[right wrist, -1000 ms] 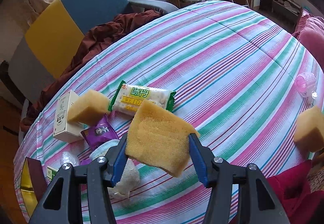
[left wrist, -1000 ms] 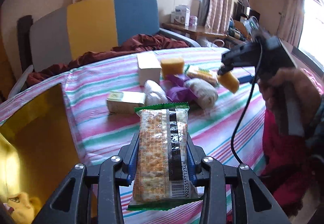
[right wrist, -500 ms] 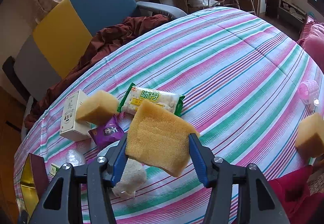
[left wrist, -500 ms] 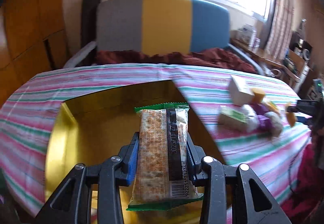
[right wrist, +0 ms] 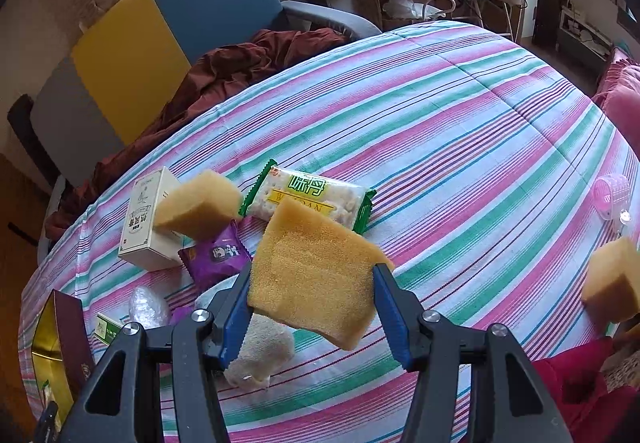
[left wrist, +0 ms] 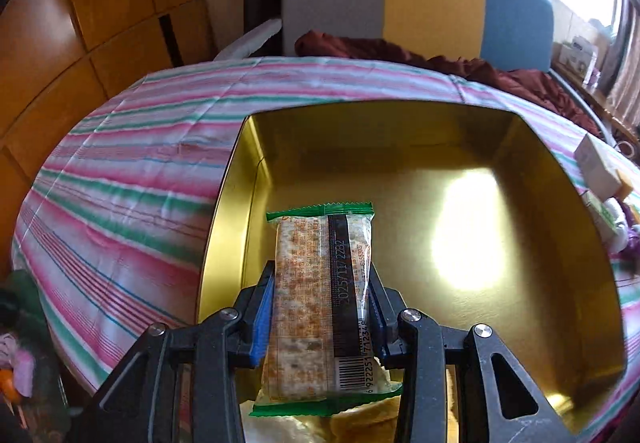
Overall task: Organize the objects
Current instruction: 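Carry the cracker packet into the gold tray and open the left tool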
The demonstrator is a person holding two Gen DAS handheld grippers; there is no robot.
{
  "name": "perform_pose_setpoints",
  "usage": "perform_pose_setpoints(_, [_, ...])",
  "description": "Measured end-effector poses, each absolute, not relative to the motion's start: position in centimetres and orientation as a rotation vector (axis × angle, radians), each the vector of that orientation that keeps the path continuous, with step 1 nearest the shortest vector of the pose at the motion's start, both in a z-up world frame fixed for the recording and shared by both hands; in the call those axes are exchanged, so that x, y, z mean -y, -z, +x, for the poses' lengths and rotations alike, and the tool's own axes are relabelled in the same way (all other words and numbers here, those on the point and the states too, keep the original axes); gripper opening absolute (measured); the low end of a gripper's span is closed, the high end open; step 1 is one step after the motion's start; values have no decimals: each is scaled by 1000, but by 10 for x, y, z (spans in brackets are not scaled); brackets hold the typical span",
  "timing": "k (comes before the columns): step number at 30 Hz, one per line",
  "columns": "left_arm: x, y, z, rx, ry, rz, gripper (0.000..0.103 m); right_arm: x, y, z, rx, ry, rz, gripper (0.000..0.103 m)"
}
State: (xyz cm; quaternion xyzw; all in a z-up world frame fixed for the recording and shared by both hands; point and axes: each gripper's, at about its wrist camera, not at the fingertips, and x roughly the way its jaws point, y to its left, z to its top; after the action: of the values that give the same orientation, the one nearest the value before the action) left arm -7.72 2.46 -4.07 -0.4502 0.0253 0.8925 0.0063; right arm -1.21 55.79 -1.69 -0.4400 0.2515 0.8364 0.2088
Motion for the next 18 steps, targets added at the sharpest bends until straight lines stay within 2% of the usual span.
perform_pose_setpoints(4, [-24,42,-79,-148,-2817,-1427,41,-554,16,-14,-674,-2338,-1233,58])
perform_pose_setpoints(9, [-20,45,-79,-142,-2826,-1462,42,-548,15,-18,-633,-2366,-1244,58])
perform_pose_setpoints(16, [-22,41,-75,-190,-2862,-1422,56,-534,13,-24,-550,-2413,-1270,58])
perform_pose_setpoints(18, [-22,38,-73,-194,-2872,-1408,56,-532,12,-24,-536,-2419,-1273,58])
